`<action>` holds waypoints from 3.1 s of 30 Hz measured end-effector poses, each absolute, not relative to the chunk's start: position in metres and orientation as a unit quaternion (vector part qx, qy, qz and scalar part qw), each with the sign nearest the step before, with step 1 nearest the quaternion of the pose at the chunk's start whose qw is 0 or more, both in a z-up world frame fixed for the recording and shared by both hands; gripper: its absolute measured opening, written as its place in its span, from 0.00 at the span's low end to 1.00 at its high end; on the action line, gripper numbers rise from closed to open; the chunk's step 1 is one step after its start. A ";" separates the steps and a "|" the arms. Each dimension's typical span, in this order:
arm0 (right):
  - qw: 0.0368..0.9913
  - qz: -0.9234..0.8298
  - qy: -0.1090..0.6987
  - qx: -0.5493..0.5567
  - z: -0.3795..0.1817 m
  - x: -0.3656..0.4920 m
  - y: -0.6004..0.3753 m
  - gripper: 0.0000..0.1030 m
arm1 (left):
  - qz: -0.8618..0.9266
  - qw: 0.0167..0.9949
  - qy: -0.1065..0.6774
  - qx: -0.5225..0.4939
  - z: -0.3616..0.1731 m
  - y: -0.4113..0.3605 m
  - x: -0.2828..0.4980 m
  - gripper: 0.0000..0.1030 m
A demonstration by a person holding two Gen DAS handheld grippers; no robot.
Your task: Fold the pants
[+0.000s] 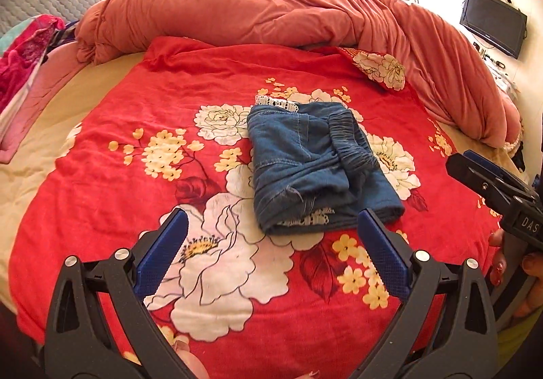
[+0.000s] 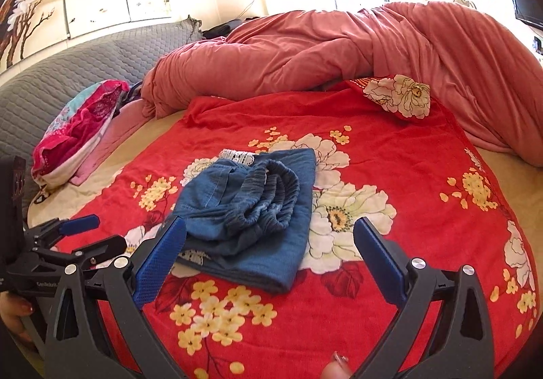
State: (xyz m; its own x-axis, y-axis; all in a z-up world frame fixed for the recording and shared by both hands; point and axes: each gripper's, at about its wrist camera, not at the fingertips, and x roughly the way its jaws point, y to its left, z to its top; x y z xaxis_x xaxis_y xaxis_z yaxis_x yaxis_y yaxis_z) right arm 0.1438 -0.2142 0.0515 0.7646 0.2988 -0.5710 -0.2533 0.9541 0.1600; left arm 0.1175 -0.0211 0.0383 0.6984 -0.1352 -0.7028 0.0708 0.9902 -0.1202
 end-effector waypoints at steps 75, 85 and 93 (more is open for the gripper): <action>0.924 0.121 0.364 0.012 -0.002 0.073 -0.208 0.95 | -0.030 0.899 0.433 -0.055 -0.014 -0.014 0.058 0.91; 0.923 0.118 0.367 0.011 -0.004 0.074 -0.206 0.95 | -0.033 0.898 0.435 -0.055 -0.014 -0.017 0.058 0.91; 0.923 0.117 0.367 0.010 -0.004 0.074 -0.206 0.95 | -0.033 0.898 0.436 -0.055 -0.014 -0.016 0.058 0.91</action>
State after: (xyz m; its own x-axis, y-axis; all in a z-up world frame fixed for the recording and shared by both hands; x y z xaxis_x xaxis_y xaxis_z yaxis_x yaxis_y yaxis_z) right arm 0.0740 -0.2065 -0.0039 0.7035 0.2223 -0.6750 -0.2079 0.9726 0.1036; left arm 0.0578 -0.0164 -0.0141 0.6174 -0.1077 -0.7792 0.0125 0.9918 -0.1272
